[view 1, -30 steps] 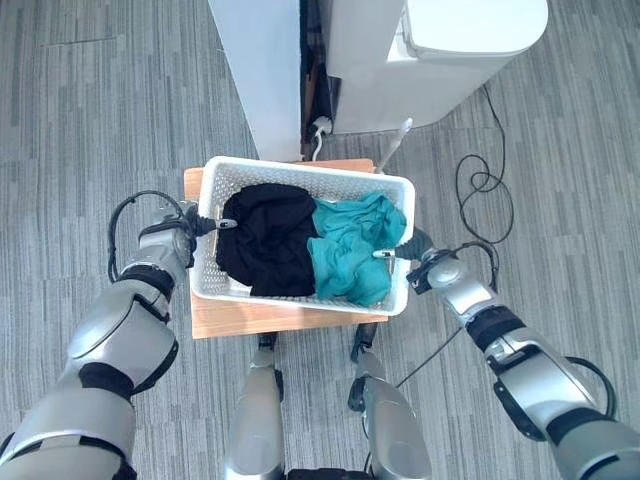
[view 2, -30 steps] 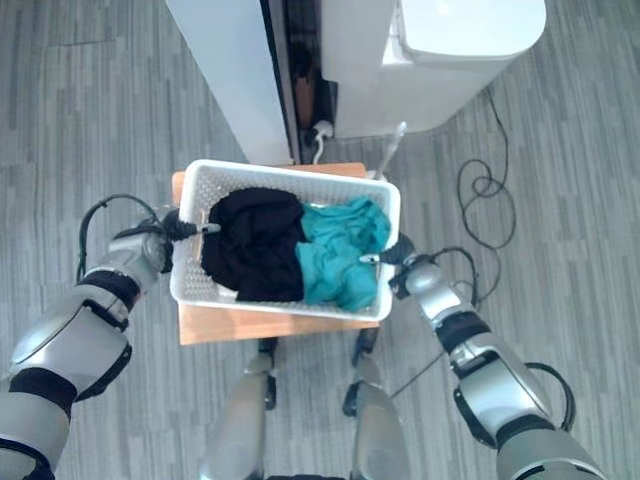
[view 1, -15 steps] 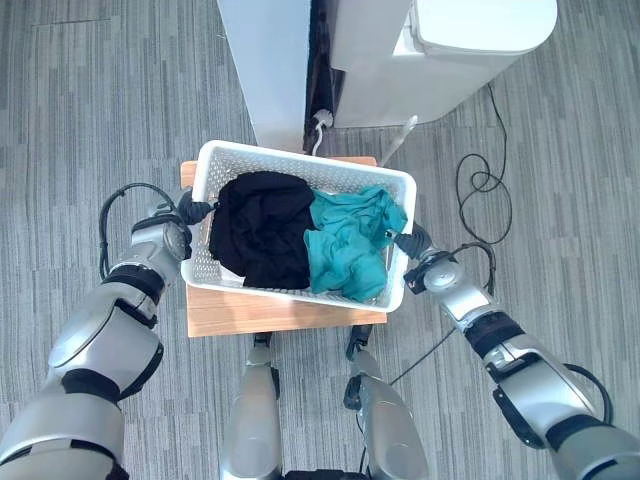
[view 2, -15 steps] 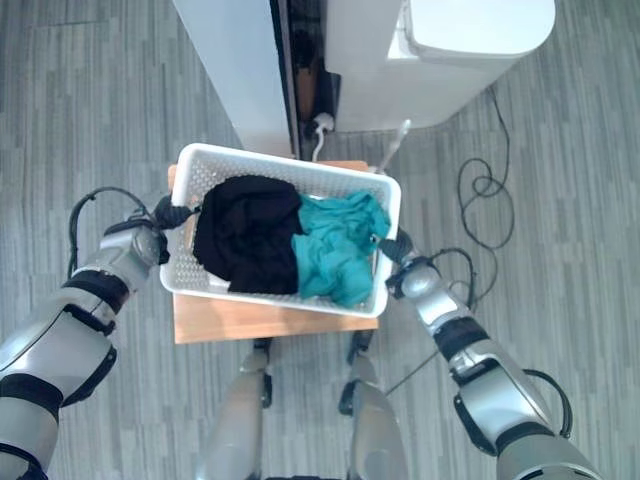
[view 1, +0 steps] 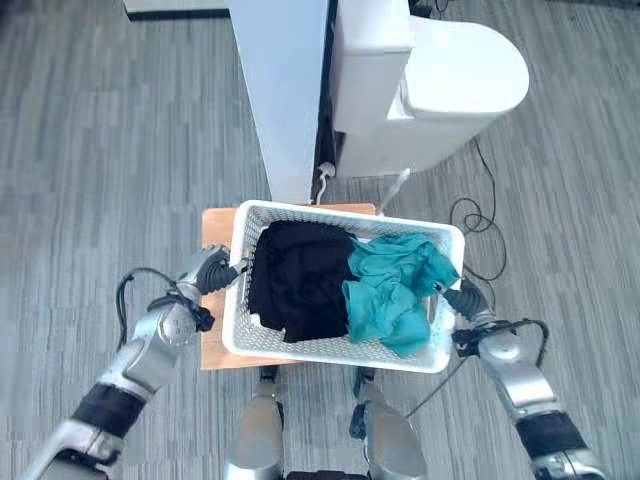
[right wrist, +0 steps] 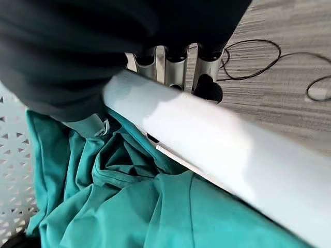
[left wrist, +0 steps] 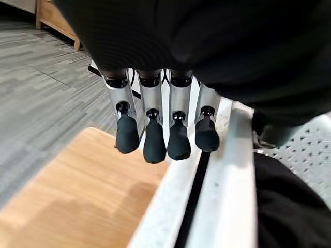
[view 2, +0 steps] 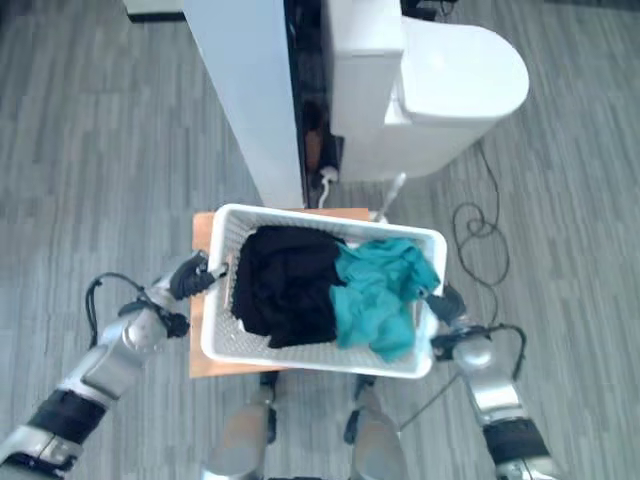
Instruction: Grab the laundry basket,head to the washer,open it,put in the laundry and shut it.
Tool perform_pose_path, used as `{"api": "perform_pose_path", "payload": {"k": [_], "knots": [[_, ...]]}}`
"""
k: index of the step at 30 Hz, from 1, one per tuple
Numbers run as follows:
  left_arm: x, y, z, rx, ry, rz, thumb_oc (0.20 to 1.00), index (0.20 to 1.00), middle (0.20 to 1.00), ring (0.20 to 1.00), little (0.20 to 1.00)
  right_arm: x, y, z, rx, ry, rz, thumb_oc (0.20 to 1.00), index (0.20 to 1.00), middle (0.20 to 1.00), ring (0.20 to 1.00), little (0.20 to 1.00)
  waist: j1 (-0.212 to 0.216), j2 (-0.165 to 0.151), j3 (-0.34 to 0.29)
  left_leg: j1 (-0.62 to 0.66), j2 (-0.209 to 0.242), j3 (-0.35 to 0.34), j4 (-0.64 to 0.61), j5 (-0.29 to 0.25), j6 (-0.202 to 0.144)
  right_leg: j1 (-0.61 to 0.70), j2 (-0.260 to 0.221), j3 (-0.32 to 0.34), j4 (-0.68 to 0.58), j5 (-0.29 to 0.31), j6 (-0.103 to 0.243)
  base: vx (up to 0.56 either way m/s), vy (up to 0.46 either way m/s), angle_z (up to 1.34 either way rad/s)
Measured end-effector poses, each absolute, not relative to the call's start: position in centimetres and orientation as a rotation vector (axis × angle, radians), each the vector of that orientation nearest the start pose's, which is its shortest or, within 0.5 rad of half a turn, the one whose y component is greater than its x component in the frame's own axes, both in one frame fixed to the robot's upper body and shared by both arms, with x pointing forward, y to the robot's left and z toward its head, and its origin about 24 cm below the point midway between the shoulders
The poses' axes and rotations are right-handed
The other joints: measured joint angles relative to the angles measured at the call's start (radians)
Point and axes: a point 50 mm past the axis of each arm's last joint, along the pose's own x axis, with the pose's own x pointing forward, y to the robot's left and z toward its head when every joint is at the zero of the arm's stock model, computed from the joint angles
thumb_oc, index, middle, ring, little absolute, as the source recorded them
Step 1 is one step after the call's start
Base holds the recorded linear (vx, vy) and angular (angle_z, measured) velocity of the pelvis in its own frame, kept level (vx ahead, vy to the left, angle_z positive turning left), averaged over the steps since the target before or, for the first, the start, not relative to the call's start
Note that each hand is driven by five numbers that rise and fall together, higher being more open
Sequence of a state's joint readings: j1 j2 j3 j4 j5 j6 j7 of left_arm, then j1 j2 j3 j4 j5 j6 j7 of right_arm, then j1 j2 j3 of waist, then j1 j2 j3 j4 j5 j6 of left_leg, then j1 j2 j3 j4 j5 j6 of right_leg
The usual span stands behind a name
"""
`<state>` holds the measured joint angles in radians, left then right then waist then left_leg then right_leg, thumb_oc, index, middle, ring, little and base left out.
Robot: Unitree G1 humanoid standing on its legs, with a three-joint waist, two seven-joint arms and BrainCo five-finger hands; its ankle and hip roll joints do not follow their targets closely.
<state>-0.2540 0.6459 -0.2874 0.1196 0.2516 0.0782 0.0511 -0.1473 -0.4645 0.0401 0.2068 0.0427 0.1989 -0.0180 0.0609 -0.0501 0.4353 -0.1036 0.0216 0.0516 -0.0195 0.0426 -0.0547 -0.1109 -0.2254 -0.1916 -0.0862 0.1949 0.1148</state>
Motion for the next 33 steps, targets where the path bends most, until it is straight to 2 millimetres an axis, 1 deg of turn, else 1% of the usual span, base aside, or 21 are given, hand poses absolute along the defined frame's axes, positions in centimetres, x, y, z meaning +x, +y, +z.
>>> {"api": "perform_pose_path", "payload": {"k": [1,3,4,5,6,8,9,10,12,14,15,16,19,20,22,25,27,28,30,32,33], "knots": [[29.5,21.4,8.1,0.921,-0.017,-0.141,0.200,0.200,0.200,0.200,0.200,28.0,-24.5,3.9,-0.426,0.261,-0.057,0.200,0.200,0.200,0.200,0.200,-0.003,0.005,-0.009,-0.003,-0.005,0.020,0.005,0.001,0.010,-0.015,-0.008,0.010,0.004,0.022,0.027,-0.24,0.180,-0.44],[29.3,22.0,7.7,0.883,0.018,-0.145,0.200,0.200,0.200,0.200,0.200,28.5,-24.4,4.2,-0.438,0.265,-0.037,0.200,0.200,0.200,0.200,0.200,0.005,0.015,-0.021,-0.013,-0.027,0.088,0.035,-0.016,0.035,-0.056,-0.014,0.040,0.006,0.071,0.018,-0.24,0.146,-0.98],[29.4,22.3,7.8,0.875,0.021,-0.136,0.200,0.200,0.200,0.200,0.200,29.5,-24.1,5.1,-0.443,0.241,-0.027,0.200,0.200,0.200,0.200,0.200,0.009,0.022,-0.026,-0.065,-0.039,0.116,0.105,-0.066,0.105,-0.102,-0.008,0.054,-0.002,0.161,0.028,-0.25,0.152,-1.50],[29.4,22.5,8.0,0.854,0.022,-0.129,0.200,0.200,0.200,0.200,0.200,30.0,-23.9,5.3,-0.445,0.236,-0.023,0.200,0.200,0.200,0.200,0.200,0.024,0.022,-0.026,-0.073,-0.064,0.100,0.106,-0.076,0.143,-0.144,0.002,0.077,-0.003,0.225,0.004,-0.21,0.131,-1.62],[29.5,22.5,7.6,0.836,0.041,-0.128,0.200,0.200,0.200,0.200,0.200,30.6,-23.9,5.6,-0.445,0.233,-0.025,0.200,0.200,0.200,0.200,0.200,0.034,0.042,-0.029,-0.066,-0.028,0.123,0.091,-0.047,0.140,-0.174,0.010,0.032,0.095,0.139,0.032,-0.21,0.114,-1.15],[29.9,21.5,7.1,0.783,0.048,-0.145,0.200,0.200,0.200,0.200,0.200,29.7,-24.5,4.2,-0.445,0.293,-0.036,0.200,0.200,0.200,0.200,0.200,0.033,0.084,-0.045,-0.062,0.016,0.125,0.120,-0.036,0.139,-0.212,0.020,-0.067,0.519,-0.168,0.002,-0.15,0.046,-0.57],[29.1,22.0,6.6,0.778,0.069,-0.147,0.200,0.200,0.200,0.200,0.200,29.2,-24.3,3.2,-0.440,0.342,-0.005,0.200,0.200,0.200,0.200,0.200,0.056,0.070,-0.056,-0.029,0.038,0.161,0.117,-0.034,0.136,-0.177,0.042,-0.076,0.696,-0.266,0.032,-0.21,-0.041,-1.11],[27.3,23.2,5.7,0.767,0.121,-0.150,0.200,0.200,0.200,0.200,0.200,28.5,-23.4,2.0,-0.421,0.372,0.050,0.200,0.200,0.200,0.200,0.200,0.094,0.013,-0.111,-0.011,0.056,0.222,0.109,-0.034,0.136,-0.070,0.064,-0.054,0.771,-0.355,0.087,-0.22,-0.055,-1.14],[26.5,23.5,5.1,0.764,0.150,-0.172,0.200,0.200,0.200,0.200,0.200,28.7,-23.2,1.9,-0.424,0.375,0.061,0.200,0.200,0.200,0.200,0.200,0.130,-0.029,-0.147,-0.028,0.060,0.264,0.121,-0.025,0.122,0.025,0.065,-0.038,0.687,-0.435,0.102,-0.23,-0.084,-0.92],[26.2,23.8,4.4,0.737,0.190,-0.174,0.200,0.200,0.200,0.200,0.200,29.8,-22.8,2.0,-0.438,0.381,0.080,0.200,0.200,0.200,0.200,0.200,0.208,-0.055,-0.163,-0.039,0.070,0.334,0.143,-0.022,0.118,0.118,0.055,-0.074,0.446,-0.497,0.087,-0.25,-0.218,-1.15],[26.2,23.7,4.0,0.712,0.207,-0.167,0.200,0.200,0.200,0.200,0.200,30.4,-22.8,2.2,-0.451,0.386,0.083,0.200,0.200,0.200,0.200,0.200,0.214,-0.048,-0.165,-0.042,0.070,0.335,0.146,-0.012,0.104,0.184,0.070,-0.128,0.310,-0.502,-0.018,-0.29,-0.289,-0.24],[26.0,22.9,2.8,0.676,0.239,-0.186,0.200,0.200,0.200,0.200,0.200,29.7,-23.7,0.9,-0.452,0.446,0.063,0.200,0.200,0.200,0.200,0.200,0.200,0.001,-0.206,-0.083,0.101,0.294,0.150,0.042,0.056,0.215,0.150,-0.149,0.197,-0.426,-0.059,-0.30,-0.269,0.25],[26.1,22.9,2.9,0.684,0.232,-0.196,0.200,0.200,0.200,0.200,0.200,29.5,-23.6,-0.1,-0.429,0.490,0.078,0.200,0.200,0.200,0.200,0.200,0.226,0.024,-0.221,-0.133,0.163,0.246,0.159,0.124,0.025,0.216,0.228,-0.157,0.139,-0.370,-0.117,-0.29,-0.194,0.24],[26.1,22.8,2.8,0.687,0.238,-0.203,0.200,0.200,0.200,0.200,0.200,29.5,-23.6,-0.5,-0.428,0.510,0.082,0.200,0.200,0.200,0.200,0.200,0.226,0.031,-0.222,-0.135,0.173,0.231,0.145,0.155,0.017,0.218,0.246,-0.171,0.130,-0.364,-0.128,-0.28,-0.124,0.31],[25.9,22.6,2.4,0.691,0.252,-0.217,0.200,0.200,0.200,0.200,0.200,29.4,-23.7,-0.9,-0.411,0.533,0.079,0.200,0.200,0.200,0.200,0.200,0.234,0.044,-0.220,-0.157,0.196,0.221,0.149,0.214,-0.041,0.215,0.275,-0.181,0.121,-0.351,-0.159,-0.24,-0.072,0.22],[26.1,22.1,1.8,0.704,0.283,-0.245,0.200,0.200,0.200,0.200,0.200,30.4,-23.9,-1.3,-0.418,0.587,0.073,0.200,0.200,0.200,0.200,0.200,0.223,0.105,-0.203,-0.141,0.230,0.133,0.103,0.295,-0.140,0.218,0.315,-0.190,0.126,-0.331,-0.190,-0.22,0.001,0.00],[26.6,21.9,1.7,0.712,0.288,-0.256,0.200,0.200,0.200,0.200,0.200,30.8,-24.0,-0.9,-0.431,0.583,0.068,0.200,0.200,0.200,0.200,0.200,0.224,0.136,-0.187,-0.140,0.232,0.042,0.103,0.315,-0.137,0.213,0.324,-0.180,0.141,-0.324,-0.199,-0.24,0.026,-0.26],[26.9,22.1,1.8,0.716,0.291,-0.247,0.200,0.200,0.200,0.200,0.200,31.0,-23.8,-0.7,-0.457,0.575,0.087,0.200,0.200,0.200,0.200,0.200,0.209,0.152,-0.179,-0.115,0.213,-0.070,0.089,0.315,-0.137,0.177,0.321,-0.154,0.185,-0.318,-0.210,-0.26,0.014,-0.50],[27.7,22.7,2.4,0.740,0.286,-0.221,0.200,0.200,0.200,0.200,0.200,31.7,-23.1,0.0,-0.478,0.548,0.111,0.200,0.200,0.200,0.200,0.200,0.200,0.126,-0.162,-0.109,0.151,-0.230,0.122,0.306,-0.147,0.121,0.278,-0.109,0.254,-0.323,-0.218,-0.20,0.028,-0.63],[28.9,22.7,3.5,0.752,0.247,-0.207,0.200,0.200,0.200,0.200,0.200,31.6,-23.0,0.3,-0.479,0.525,0.113,0.200,0.200,0.200,0.200,0.200,0.138,0.090,-0.138,-0.115,0.078,-0.273,0.235,0.272,-0.171,0.132,0.228,-0.096,0.243,-0.298,-0.225,-0.21,0.119,-0.38],[29.4,22.7,4.1,0.762,0.226,-0.199,0.200,0.200,0.200,0.200,0.200,31.5,-23.0,0.6,-0.477,0.504,0.106,0.200,0.200,0.200,0.200,0.200,0.118,0.068,-0.128,-0.124,0.057,-0.273,0.329,0.212,-0.165,0.128,0.214,-0.078,0.229,-0.284,-0.217,-0.06,0.143,-0.53]]}}
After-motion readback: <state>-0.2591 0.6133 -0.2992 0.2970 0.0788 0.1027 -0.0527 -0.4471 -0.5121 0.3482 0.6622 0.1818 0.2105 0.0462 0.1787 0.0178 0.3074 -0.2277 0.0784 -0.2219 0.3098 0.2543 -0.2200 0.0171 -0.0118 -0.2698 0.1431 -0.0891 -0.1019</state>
